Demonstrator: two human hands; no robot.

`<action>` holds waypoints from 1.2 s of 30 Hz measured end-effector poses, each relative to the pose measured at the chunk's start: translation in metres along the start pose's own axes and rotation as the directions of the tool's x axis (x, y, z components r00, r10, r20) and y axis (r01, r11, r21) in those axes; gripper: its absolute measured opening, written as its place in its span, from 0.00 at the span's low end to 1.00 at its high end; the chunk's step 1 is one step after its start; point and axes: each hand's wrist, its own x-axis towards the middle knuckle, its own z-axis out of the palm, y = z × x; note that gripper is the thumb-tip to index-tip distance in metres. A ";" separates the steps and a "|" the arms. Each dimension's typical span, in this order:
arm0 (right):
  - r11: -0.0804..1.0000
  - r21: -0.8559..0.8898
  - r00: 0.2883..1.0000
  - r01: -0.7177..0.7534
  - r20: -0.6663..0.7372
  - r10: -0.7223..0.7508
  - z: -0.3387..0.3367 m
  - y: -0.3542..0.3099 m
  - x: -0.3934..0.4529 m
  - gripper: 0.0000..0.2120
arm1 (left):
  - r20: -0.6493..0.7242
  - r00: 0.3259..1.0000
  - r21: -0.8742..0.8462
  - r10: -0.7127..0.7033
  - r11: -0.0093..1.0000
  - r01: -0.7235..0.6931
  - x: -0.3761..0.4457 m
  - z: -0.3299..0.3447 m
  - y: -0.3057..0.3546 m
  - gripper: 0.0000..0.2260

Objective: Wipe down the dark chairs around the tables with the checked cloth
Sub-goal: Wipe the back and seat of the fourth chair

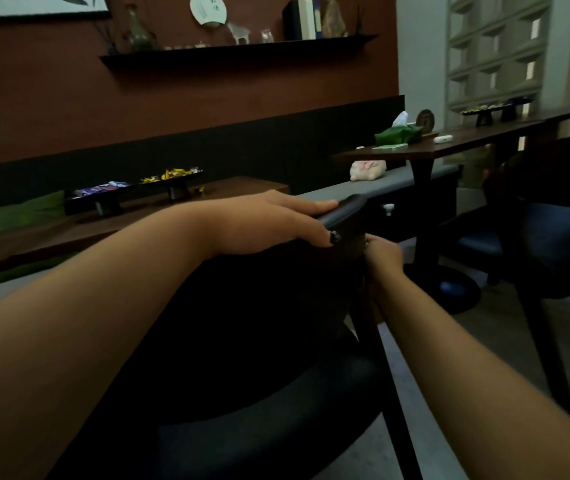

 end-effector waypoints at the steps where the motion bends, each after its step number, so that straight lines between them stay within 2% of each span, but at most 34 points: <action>1: 0.999 0.040 1.000 0.007 0.011 -0.007 0.001 -0.011 0.000 0.12 | -0.001 1.000 -0.004 0.004 1.000 -0.004 0.000 0.000 0.000 0.24; 3: 0.989 0.086 0.992 0.122 0.004 -0.123 0.004 -0.033 0.001 0.10 | -0.002 1.000 -0.004 0.013 1.000 -0.013 0.001 -0.001 -0.002 0.24; 5: 0.950 0.101 0.956 0.294 -0.017 -0.294 0.011 -0.049 -0.008 0.14 | 0.000 1.000 0.005 0.010 1.000 -0.010 0.002 -0.001 -0.002 0.24; 7: 0.929 0.136 0.939 0.343 -0.063 -0.337 0.015 -0.046 -0.017 0.17 | -0.002 1.000 0.015 0.006 1.000 -0.006 0.002 0.000 -0.001 0.24; 8: 0.935 0.155 0.947 0.319 -0.095 -0.308 0.016 -0.038 -0.019 0.16 | -0.006 1.000 0.024 0.007 1.000 -0.007 0.001 0.001 0.000 0.24; 10: 0.967 0.185 0.977 0.177 -0.150 -0.150 0.014 -0.012 -0.017 0.12 | -0.011 1.000 0.054 0.014 0.998 -0.013 0.001 0.002 0.001 0.25; 13: 0.984 0.175 0.989 -0.036 -0.132 0.060 0.007 0.025 -0.013 0.10 | -0.025 0.999 0.098 0.020 0.995 -0.018 -0.001 0.002 0.001 0.25; 16: 0.989 0.138 0.987 -0.060 -0.139 0.080 0.008 0.014 -0.019 0.10 | -0.012 1.000 0.100 0.023 0.995 -0.021 -0.001 0.002 0.001 0.26; 18: 0.977 0.205 0.984 0.057 -0.177 -0.020 0.014 -0.016 -0.028 0.08 | 0.007 1.000 0.066 0.019 0.998 -0.019 -0.001 0.002 0.001 0.25; 20: 0.944 0.202 0.960 0.262 -0.158 -0.233 0.022 -0.042 -0.041 0.12 | 0.011 1.000 0.052 0.015 0.999 -0.016 0.000 0.002 0.002 0.25; 22: 0.907 0.214 0.926 0.363 -0.187 -0.327 0.025 -0.046 -0.049 0.15 | 0.009 1.000 0.055 0.013 0.998 -0.013 0.002 0.003 0.003 0.25; 24: 0.930 0.233 0.946 0.283 -0.225 -0.232 0.024 -0.028 -0.046 0.13 | 0.004 1.000 0.053 0.010 0.999 -0.010 0.002 0.003 0.004 0.26; 26: 0.956 0.268 0.968 0.118 -0.246 -0.051 0.020 0.002 -0.042 0.11 | -0.001 1.000 0.058 0.007 0.998 -0.006 0.001 0.003 0.005 0.26; 29: 0.937 0.335 0.951 -0.100 -0.246 0.189 0.014 0.048 -0.027 0.05 | -0.003 1.000 0.057 0.004 0.998 -0.004 -0.001 0.004 0.005 0.26; 32: 0.931 0.271 0.924 -0.244 -0.226 0.308 0.004 0.063 -0.006 0.11 | 0.001 1.000 0.054 0.006 0.999 -0.006 -0.001 0.004 0.006 0.26; 34: 0.967 0.195 0.962 -0.163 -0.186 0.199 0.006 0.036 -0.012 0.10 | 0.000 1.000 0.063 0.020 0.998 -0.020 -0.001 0.004 0.005 0.26; 36: 0.983 0.168 0.990 0.074 -0.135 -0.051 0.010 0.003 -0.023 0.10 | -0.005 1.000 0.065 0.031 0.997 -0.030 0.000 0.004 0.003 0.26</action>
